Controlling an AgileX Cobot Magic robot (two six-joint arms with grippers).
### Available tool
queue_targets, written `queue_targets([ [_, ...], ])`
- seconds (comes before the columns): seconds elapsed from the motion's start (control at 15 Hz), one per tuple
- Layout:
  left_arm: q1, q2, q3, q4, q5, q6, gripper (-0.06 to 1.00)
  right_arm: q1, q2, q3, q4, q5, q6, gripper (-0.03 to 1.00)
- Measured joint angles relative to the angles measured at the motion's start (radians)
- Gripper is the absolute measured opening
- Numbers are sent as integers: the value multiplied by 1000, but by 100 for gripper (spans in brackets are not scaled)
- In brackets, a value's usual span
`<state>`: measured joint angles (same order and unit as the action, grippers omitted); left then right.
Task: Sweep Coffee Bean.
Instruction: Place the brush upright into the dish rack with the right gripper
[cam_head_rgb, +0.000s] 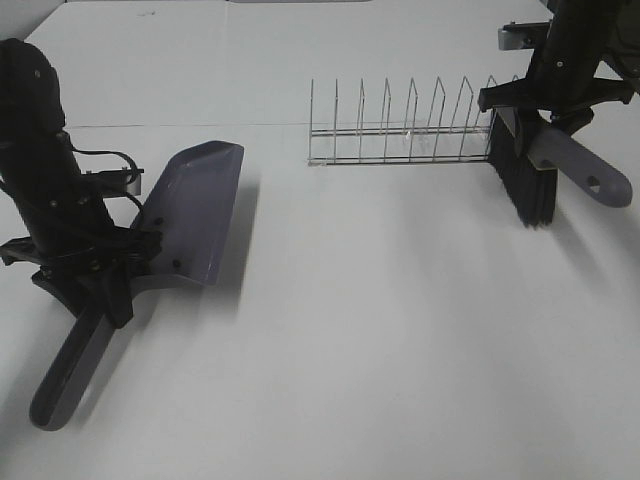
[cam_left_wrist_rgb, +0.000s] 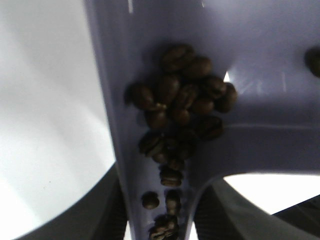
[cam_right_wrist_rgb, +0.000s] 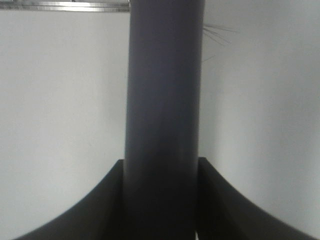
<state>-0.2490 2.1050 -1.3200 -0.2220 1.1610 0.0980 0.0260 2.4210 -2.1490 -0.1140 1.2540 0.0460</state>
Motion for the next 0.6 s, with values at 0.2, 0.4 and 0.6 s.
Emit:
queue_targets([
  [0.2,0,0,0,0,0,0,31,-3,32,-83,1,-5,0,28],
  [0.4,0,0,0,0,0,0,31,-19,34,-89,36,-68,1,28],
  [0.6,0,0,0,0,0,0,31,-31,34,-90,54,-152,22,28],
])
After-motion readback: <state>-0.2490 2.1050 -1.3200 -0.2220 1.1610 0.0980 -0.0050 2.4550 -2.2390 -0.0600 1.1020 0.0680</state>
